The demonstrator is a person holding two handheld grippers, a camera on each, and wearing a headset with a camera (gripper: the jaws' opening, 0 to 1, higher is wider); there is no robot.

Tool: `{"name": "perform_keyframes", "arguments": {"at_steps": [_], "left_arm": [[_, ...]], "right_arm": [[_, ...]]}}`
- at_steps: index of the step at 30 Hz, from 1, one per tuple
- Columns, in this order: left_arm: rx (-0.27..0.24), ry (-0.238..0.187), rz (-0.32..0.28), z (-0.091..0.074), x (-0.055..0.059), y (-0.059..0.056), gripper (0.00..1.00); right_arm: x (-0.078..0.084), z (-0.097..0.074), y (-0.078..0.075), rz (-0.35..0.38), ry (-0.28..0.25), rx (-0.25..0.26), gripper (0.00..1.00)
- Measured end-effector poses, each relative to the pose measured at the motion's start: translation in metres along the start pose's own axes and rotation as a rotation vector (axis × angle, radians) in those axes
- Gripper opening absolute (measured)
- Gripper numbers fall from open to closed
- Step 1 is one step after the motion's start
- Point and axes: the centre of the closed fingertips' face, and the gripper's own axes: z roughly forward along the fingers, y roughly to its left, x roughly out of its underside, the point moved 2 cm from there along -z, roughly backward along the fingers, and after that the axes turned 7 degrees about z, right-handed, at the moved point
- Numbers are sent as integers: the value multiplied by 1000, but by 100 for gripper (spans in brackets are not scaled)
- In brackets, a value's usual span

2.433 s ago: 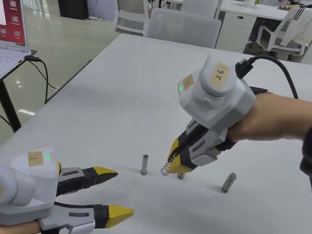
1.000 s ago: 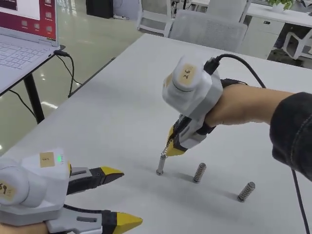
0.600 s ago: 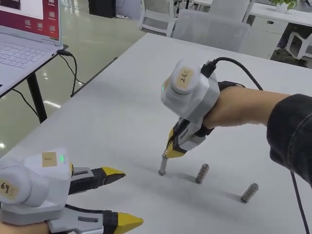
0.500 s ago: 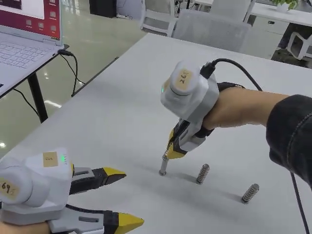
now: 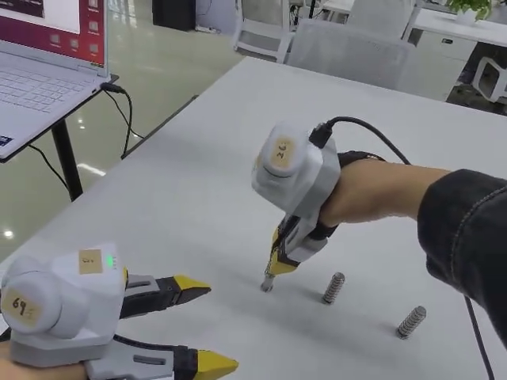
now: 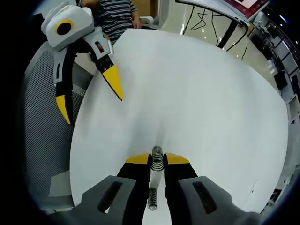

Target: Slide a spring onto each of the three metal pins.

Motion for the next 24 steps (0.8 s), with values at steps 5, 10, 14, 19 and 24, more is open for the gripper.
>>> {"name": "perform_keyframes", "arguments": {"at_steps": [5, 10, 14, 19, 24], "left_arm": [[-5, 1, -2, -2, 0, 0, 52], [-10, 3, -4, -3, 1, 0, 52], [-10, 3, -4, -2, 0, 0, 52], [-9, 5, -1, -1, -1, 0, 52], [-13, 3, -4, -1, -1, 1, 52]], "right_arm": [[1, 8, 1, -4, 17, -2, 8], [2, 15, 1, -2, 24, 0, 8], [3, 18, 1, 1, 27, 3, 8], [5, 22, 1, 8, 32, 4, 8], [5, 23, -1, 14, 25, 6, 9]]}}
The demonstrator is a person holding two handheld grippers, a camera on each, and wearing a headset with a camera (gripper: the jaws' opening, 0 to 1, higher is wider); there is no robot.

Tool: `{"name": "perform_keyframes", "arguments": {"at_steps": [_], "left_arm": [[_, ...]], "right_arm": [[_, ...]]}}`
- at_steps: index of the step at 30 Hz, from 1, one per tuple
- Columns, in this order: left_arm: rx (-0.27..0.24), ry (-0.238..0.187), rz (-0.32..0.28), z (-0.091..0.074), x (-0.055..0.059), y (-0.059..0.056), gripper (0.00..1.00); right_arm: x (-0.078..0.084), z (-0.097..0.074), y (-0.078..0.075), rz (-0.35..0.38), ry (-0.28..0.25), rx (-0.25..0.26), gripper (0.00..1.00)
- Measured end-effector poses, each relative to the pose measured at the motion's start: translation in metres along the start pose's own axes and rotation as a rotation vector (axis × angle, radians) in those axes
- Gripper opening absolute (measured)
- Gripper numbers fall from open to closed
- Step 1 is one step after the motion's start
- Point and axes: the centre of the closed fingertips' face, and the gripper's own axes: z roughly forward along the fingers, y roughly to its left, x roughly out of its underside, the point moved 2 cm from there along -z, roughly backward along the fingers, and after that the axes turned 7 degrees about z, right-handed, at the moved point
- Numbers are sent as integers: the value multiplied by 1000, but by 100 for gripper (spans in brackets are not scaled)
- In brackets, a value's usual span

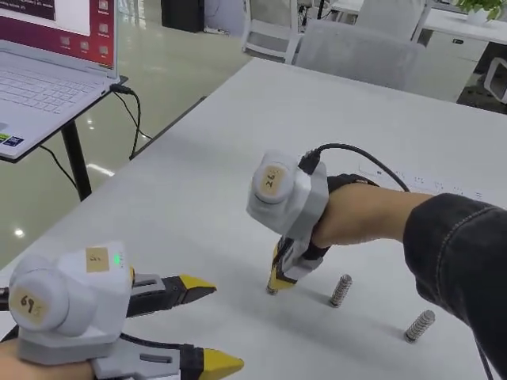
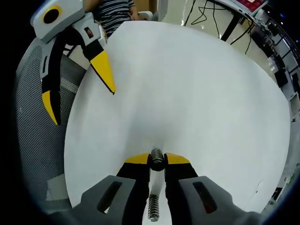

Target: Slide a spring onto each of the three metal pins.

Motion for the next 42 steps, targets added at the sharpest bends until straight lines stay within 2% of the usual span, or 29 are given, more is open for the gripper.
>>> {"name": "perform_keyframes", "arguments": {"at_steps": [9, 15, 24, 29, 33, 42], "left_arm": [[0, 1, -4, 1, 0, 0, 52], [5, 4, -3, 2, 1, 0, 52], [13, 5, -2, 4, -1, 0, 52], [18, 7, 0, 6, -1, 0, 52], [17, 5, 2, 6, -3, 1, 52], [15, 8, 0, 7, -5, 5, 53]], "right_arm": [[4, 3, -2, 6, -6, 4, 13], [8, 1, -6, 30, -23, 14, 23], [20, -2, -8, 72, -63, 20, 43], [22, -5, -9, 92, -98, 28, 48], [24, -7, -10, 111, -130, 37, 58], [34, -8, -13, 147, -160, 62, 68]]}}
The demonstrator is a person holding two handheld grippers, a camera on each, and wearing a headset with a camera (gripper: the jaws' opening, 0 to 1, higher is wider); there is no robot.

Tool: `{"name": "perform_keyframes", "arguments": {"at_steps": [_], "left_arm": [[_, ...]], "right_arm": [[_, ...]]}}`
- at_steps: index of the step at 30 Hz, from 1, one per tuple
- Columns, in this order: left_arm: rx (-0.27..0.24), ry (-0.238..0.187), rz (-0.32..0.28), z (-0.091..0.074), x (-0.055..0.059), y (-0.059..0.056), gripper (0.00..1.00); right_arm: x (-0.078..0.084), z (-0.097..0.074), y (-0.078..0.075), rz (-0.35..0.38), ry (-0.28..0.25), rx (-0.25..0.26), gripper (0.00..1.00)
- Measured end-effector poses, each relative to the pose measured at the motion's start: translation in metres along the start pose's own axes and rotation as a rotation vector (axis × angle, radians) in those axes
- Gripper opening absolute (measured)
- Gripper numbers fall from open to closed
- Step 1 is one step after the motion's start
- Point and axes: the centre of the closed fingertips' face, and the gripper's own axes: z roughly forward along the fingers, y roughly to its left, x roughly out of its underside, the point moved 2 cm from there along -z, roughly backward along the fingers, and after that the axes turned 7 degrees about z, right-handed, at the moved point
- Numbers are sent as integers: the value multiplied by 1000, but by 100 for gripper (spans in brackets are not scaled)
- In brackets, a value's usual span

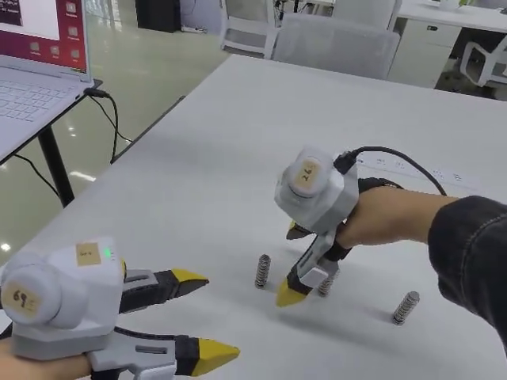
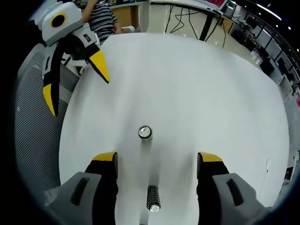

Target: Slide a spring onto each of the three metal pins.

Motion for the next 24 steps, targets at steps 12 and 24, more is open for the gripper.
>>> {"name": "perform_keyframes", "arguments": {"at_steps": [12, 24], "left_arm": [[2, -4, -6, 6, -5, 5, 53], [17, -5, -1, 14, -12, 6, 53]], "right_arm": [[11, -11, -1, 72, -69, 12, 73], [25, -27, -3, 141, -147, 54, 82]]}}
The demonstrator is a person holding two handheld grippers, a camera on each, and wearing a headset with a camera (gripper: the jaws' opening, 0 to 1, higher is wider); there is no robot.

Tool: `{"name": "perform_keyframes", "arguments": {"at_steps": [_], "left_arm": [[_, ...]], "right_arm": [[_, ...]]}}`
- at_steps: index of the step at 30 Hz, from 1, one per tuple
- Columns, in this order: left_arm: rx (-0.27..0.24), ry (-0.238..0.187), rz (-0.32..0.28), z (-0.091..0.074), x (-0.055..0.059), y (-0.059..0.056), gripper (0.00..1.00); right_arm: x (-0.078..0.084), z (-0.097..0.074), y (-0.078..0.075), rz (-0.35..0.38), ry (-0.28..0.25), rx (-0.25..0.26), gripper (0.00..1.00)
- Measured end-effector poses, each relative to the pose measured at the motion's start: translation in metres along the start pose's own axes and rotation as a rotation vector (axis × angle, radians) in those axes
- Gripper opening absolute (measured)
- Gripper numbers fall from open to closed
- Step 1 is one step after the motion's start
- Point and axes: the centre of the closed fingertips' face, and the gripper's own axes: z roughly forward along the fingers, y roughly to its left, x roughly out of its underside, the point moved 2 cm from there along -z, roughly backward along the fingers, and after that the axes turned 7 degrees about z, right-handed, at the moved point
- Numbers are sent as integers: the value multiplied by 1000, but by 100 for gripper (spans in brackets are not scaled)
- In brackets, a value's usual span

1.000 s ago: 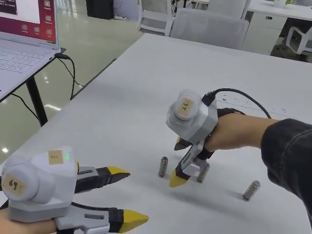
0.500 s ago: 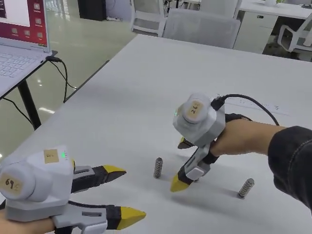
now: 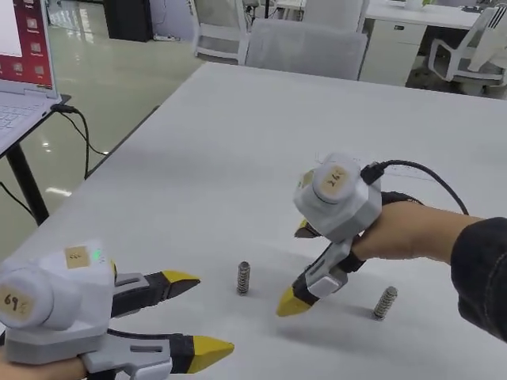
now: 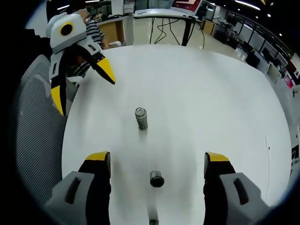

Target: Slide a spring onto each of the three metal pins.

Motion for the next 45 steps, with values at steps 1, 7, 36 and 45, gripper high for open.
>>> {"name": "perform_keyframes", "arguments": {"at_steps": [1, 7, 36, 45], "left_arm": [[1, 0, 1, 1, -1, 0, 53], [8, -4, 5, 4, -4, 0, 54], [26, -1, 21, 13, -16, 0, 56], [28, -4, 22, 15, -18, 2, 57]], "right_arm": [[2, -1, 0, 5, -3, 2, 82], [11, -12, 0, 49, -45, 28, 84], [69, -67, -17, 284, -245, 164, 87], [89, -77, -12, 330, -284, 192, 87]]}}
